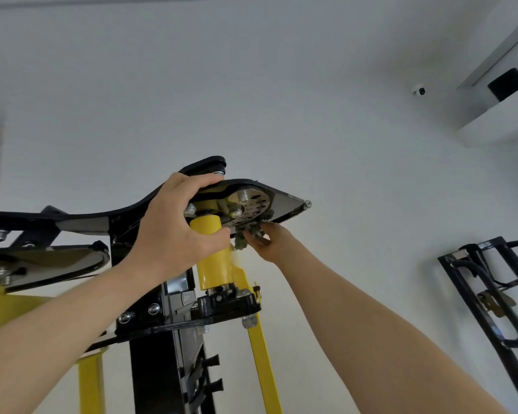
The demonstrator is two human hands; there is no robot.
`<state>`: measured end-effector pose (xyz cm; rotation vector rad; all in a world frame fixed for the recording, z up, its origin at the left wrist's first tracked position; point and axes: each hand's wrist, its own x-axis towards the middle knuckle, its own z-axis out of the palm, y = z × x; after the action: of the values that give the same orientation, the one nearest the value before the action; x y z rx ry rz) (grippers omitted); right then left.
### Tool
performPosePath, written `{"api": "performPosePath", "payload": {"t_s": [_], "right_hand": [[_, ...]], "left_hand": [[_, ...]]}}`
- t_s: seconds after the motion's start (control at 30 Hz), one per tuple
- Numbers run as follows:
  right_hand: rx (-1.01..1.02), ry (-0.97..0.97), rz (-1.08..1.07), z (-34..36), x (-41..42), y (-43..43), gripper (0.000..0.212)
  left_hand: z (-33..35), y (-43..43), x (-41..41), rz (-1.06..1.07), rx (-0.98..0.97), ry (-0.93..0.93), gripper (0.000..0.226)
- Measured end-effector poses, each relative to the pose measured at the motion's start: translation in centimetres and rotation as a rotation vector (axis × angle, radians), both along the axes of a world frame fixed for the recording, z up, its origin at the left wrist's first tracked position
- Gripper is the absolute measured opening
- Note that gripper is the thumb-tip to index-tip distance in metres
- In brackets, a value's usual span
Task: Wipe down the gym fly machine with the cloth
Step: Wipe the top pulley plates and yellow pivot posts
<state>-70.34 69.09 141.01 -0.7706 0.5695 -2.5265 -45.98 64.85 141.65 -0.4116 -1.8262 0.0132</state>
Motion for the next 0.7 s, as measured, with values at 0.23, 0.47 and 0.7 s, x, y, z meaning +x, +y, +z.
{"api": "performPosePath", "payload": {"t_s": [0.23,0.47,0.7], "right_hand": [[-0.100,-0.108,0.144,-1.4,0.8,4.1,0.029],[-0.205,0.060,-0.063,-2.8,0.9,7.6,0.047],[-0.231,0.001,-0.062,-2.0,2.1,5.8,0.038]], "left_hand": [[-0.1,-0.5,-0.8,-0.005,0.008,0.045,0.071],[-0.3,-0.7,-1.2,0.007,-0.013,0.081,0.073],[-0.5,-0.3,-1.2,0.041,0.013,0.079,0.073]]}}
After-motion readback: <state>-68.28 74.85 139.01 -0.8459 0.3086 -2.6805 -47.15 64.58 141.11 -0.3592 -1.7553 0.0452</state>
